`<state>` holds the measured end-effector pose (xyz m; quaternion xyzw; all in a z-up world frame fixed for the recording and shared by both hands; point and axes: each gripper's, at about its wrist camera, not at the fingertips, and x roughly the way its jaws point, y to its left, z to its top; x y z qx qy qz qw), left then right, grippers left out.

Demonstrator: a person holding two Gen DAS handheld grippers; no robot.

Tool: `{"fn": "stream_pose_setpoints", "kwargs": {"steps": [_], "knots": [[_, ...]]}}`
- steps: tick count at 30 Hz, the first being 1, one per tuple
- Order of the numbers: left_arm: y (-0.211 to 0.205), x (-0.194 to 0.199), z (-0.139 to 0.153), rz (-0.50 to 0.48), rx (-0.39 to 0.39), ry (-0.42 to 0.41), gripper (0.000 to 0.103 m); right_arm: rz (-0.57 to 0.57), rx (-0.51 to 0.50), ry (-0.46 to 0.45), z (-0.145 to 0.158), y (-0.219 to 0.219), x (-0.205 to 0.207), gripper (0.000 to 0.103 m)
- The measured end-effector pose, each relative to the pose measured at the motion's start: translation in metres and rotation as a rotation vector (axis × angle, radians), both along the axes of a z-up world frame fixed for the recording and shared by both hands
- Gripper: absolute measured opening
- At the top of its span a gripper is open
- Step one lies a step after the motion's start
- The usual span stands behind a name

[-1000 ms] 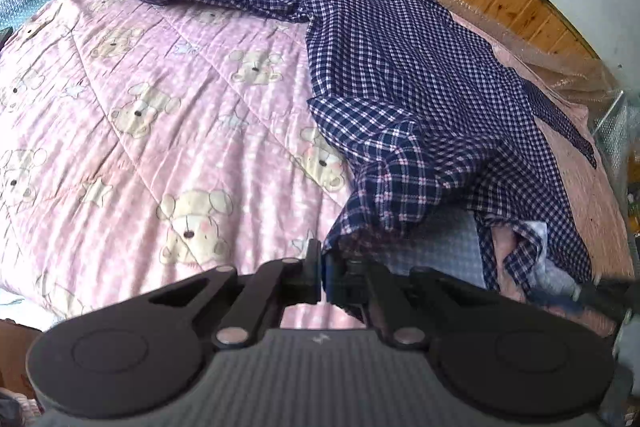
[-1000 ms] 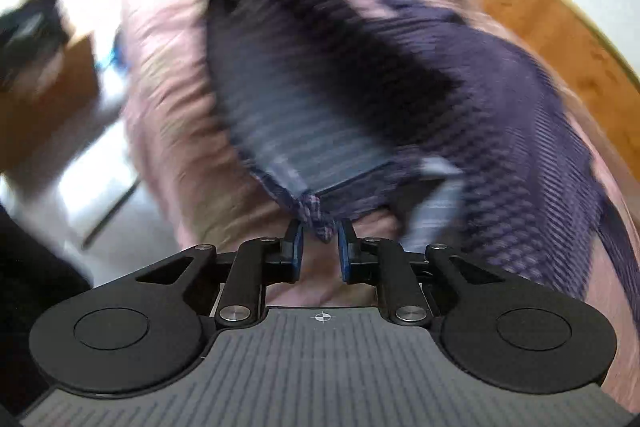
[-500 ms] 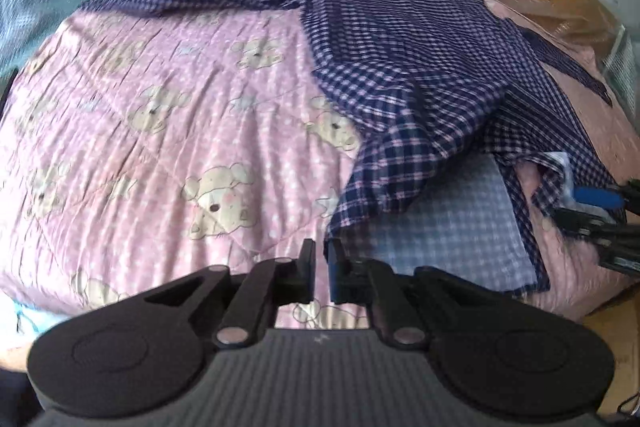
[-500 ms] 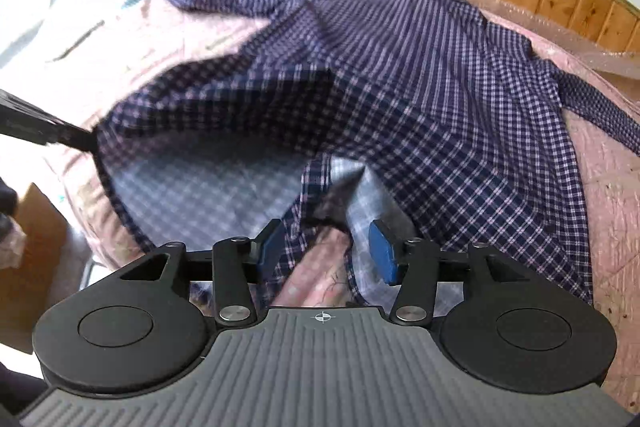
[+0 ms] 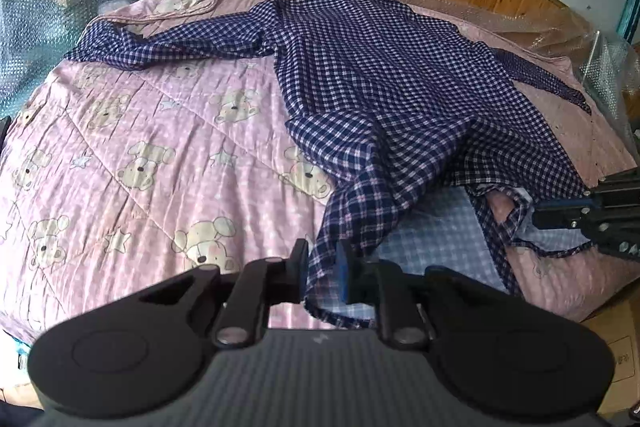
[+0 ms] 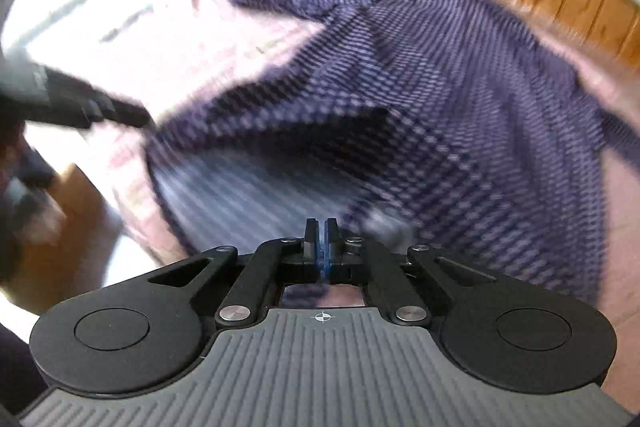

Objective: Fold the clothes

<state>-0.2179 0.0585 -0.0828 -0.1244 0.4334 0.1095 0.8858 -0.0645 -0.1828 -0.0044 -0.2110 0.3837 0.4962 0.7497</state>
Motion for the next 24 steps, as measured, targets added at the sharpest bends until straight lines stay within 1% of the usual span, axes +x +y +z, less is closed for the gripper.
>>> {"fn": "stream_pose_setpoints", "kwargs": {"steps": [1,2,4,5,6,7,8,9,10,11,12,13,14,15,16,17,20,22,23,24], "knots": [[0.0,-0.001,-0.001,0.002,-0.001,0.002,0.015,-0.016,0.043,0.053,-0.001,-0.003,0.003,0.0],[0.001,-0.002,-0.001,0.004,-0.002,0.001,0.015,-0.045,0.043,0.056,-0.003,-0.005,0.002,0.001],[0.001,-0.006,0.0,0.007,-0.005,-0.003,0.015,-0.077,0.025,0.042,-0.01,-0.013,-0.003,0.014],[0.001,-0.008,0.001,0.007,-0.006,-0.009,0.015,-0.084,0.009,0.026,-0.014,-0.017,-0.006,0.016],[0.0,-0.009,0.002,0.002,-0.006,-0.018,0.015,-0.09,-0.009,0.006,-0.02,-0.02,-0.012,0.029],[-0.001,-0.009,0.003,-0.01,-0.002,-0.031,0.018,-0.093,-0.028,-0.018,-0.025,-0.022,-0.017,0.049],[-0.003,-0.007,0.003,-0.023,0.007,-0.04,0.021,-0.085,-0.044,-0.063,-0.031,-0.021,-0.02,0.055],[-0.006,-0.004,0.004,-0.038,0.025,-0.041,0.03,-0.066,-0.052,-0.109,-0.037,-0.016,-0.023,0.056],[-0.009,0.001,0.004,-0.053,0.05,-0.041,0.037,-0.047,-0.059,-0.155,-0.044,-0.01,-0.026,0.057],[-0.013,0.007,0.004,-0.071,0.081,-0.043,0.039,-0.028,-0.067,-0.2,-0.051,-0.004,-0.029,0.058],[-0.017,0.012,0.003,-0.089,0.102,-0.044,0.04,-0.012,-0.073,-0.235,-0.056,0.0,-0.032,0.054],[-0.02,0.017,0.002,-0.107,0.123,-0.045,0.04,-0.007,-0.074,-0.227,-0.052,0.001,-0.032,0.045],[-0.023,0.022,0.002,-0.124,0.141,-0.046,0.04,-0.002,-0.076,-0.219,-0.049,0.002,-0.032,0.038],[-0.025,0.026,0.002,-0.137,0.156,-0.047,0.04,0.003,-0.077,-0.211,-0.045,0.003,-0.032,0.023],[-0.027,0.03,0.002,-0.151,0.172,-0.047,0.04,0.008,-0.078,-0.204,-0.042,0.004,-0.032,0.005],[-0.03,0.033,0.003,-0.163,0.184,-0.049,0.04,0.013,-0.079,-0.196,-0.038,0.004,-0.032,0.0],[-0.035,0.034,0.01,-0.199,0.195,-0.078,0.04,0.028,-0.082,-0.172,-0.028,0.007,-0.033,0.0],[-0.04,0.036,0.011,-0.229,0.202,-0.085,0.043,0.038,-0.084,-0.156,-0.021,0.008,-0.033,0.0],[-0.044,0.038,0.008,-0.247,0.21,-0.079,0.043,0.043,-0.083,-0.141,-0.018,0.009,-0.033,0.0],[-0.047,0.04,0.005,-0.264,0.221,-0.071,0.043,0.051,-0.074,-0.098,-0.02,0.006,-0.034,0.0]]}}
